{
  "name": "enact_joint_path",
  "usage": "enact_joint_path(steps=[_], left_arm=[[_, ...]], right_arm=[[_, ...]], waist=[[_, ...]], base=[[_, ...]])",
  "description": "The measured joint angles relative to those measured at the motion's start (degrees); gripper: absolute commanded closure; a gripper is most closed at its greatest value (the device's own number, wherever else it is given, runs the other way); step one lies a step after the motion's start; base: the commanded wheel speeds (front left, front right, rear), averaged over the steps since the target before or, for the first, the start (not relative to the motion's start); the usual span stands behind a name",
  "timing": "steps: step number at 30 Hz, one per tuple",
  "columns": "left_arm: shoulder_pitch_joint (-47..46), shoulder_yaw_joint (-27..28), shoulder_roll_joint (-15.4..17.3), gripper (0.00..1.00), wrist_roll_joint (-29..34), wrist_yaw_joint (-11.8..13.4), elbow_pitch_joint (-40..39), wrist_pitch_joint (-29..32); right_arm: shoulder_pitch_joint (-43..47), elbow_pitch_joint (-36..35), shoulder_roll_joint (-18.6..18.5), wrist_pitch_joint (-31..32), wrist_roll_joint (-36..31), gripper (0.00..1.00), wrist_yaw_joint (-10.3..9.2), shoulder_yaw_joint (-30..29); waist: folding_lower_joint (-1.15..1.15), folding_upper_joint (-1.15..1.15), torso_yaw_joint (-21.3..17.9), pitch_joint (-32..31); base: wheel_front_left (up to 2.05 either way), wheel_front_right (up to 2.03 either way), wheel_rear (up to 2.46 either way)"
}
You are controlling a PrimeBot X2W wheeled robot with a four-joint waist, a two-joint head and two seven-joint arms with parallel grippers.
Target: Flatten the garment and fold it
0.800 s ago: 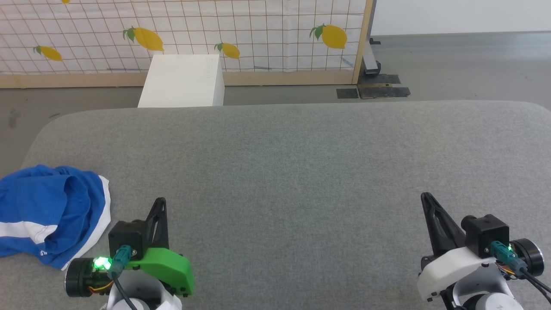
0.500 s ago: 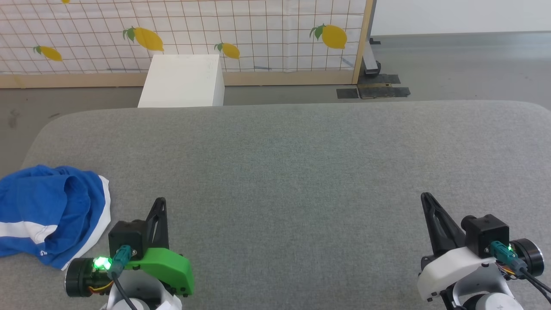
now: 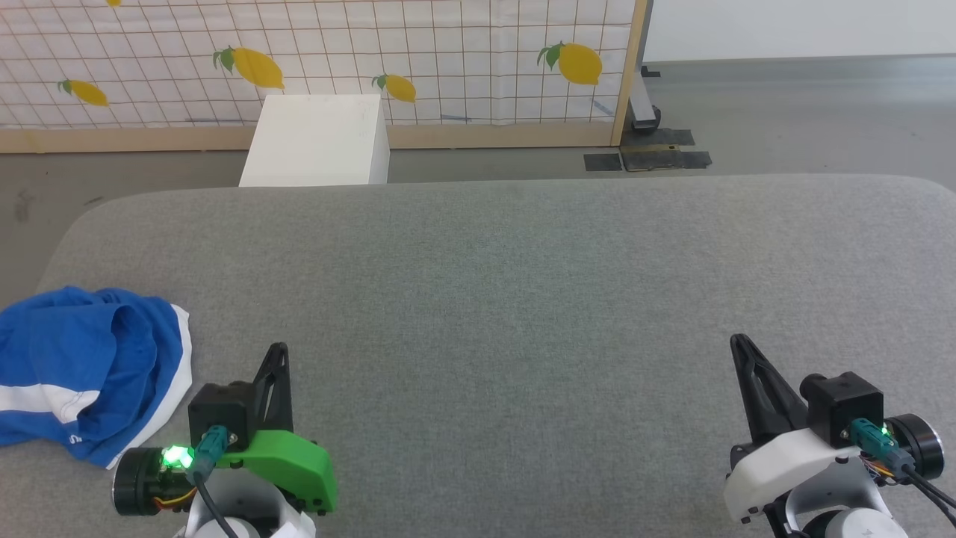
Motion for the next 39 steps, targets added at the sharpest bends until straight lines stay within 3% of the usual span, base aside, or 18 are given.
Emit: enact_joint_path(steps=[3,4,22,39], left_arm=[[0.0,0.0,0.0,1.0,0.0,0.0,0.0,0.0],[0.0,-0.04,0.0,0.0,-0.09,0.0,0.01,-0.01],[-0.09,-1.62,0.0,0.0,-0.85,0.45,1.36,-1.48],[-0.34,-2.58,0.13,0.0,-1.55,1.54,2.65,-3.35]], right_arm=[[0.0,0.0,0.0,0.0,0.0,1.0,0.0,0.0],[0.04,0.02,-0.01,0.0,0.01,0.0,0.0,-0.02],[0.08,0.18,-0.02,-1.09,0.0,0.0,0.0,-0.62],[0.1,0.58,-0.02,-2.72,0.0,0.0,0.0,-1.29]], waist=[[0.0,0.0,0.0,0.0],[0.0,0.0,0.0,0.0],[0.0,0.0,0.96,-0.08],[0.0,0.0,6.16,-0.09]], base=[[0.0,0.0,0.0],[0.0,0.0,0.0],[0.0,0.0,0.0],[0.0,0.0,0.0]])
